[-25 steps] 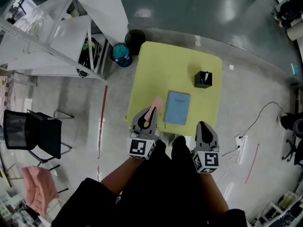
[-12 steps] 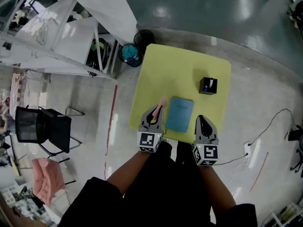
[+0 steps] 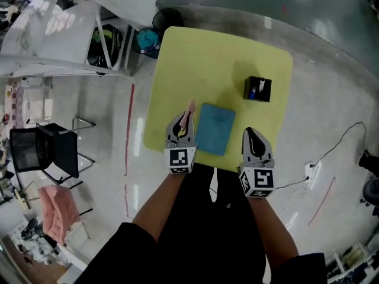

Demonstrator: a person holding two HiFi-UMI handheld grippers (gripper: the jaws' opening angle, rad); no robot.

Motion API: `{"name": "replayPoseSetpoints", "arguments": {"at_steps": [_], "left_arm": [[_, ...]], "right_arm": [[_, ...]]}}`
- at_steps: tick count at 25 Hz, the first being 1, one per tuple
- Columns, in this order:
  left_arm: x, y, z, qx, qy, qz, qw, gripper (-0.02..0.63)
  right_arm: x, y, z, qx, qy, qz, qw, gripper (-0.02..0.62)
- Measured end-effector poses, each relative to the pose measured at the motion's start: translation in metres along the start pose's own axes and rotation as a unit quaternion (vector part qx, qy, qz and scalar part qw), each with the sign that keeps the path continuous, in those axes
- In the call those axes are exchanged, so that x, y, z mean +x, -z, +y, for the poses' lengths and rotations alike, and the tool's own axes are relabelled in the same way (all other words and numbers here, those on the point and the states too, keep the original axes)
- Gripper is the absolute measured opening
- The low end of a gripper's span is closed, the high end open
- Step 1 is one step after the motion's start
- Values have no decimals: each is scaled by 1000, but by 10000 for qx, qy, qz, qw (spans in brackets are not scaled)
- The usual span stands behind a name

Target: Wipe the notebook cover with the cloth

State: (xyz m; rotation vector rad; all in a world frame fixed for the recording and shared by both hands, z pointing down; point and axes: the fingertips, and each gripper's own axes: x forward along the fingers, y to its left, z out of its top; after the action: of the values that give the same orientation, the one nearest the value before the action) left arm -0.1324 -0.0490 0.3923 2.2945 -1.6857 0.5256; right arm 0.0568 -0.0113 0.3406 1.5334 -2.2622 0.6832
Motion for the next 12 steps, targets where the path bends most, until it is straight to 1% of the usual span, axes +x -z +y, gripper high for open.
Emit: {"name": "replayPoseSetpoints", "arguments": {"at_steps": [3, 7, 10, 12], "left_arm": [[18, 14, -2, 36, 72, -110, 9999, 32], [36, 33, 4, 38, -147, -220, 9996, 32], [44, 43, 7, 42, -311, -273, 9991, 32], [51, 49, 6, 77, -341, -290, 9990, 32]], "right_arm": [[9, 16, -10, 45, -8, 85, 10000, 32], [27, 34, -18, 128, -104, 158, 9997, 32], [38, 46, -14, 112, -215, 234, 9994, 32], [45, 54, -11, 77, -297, 265, 9992, 32]]}}
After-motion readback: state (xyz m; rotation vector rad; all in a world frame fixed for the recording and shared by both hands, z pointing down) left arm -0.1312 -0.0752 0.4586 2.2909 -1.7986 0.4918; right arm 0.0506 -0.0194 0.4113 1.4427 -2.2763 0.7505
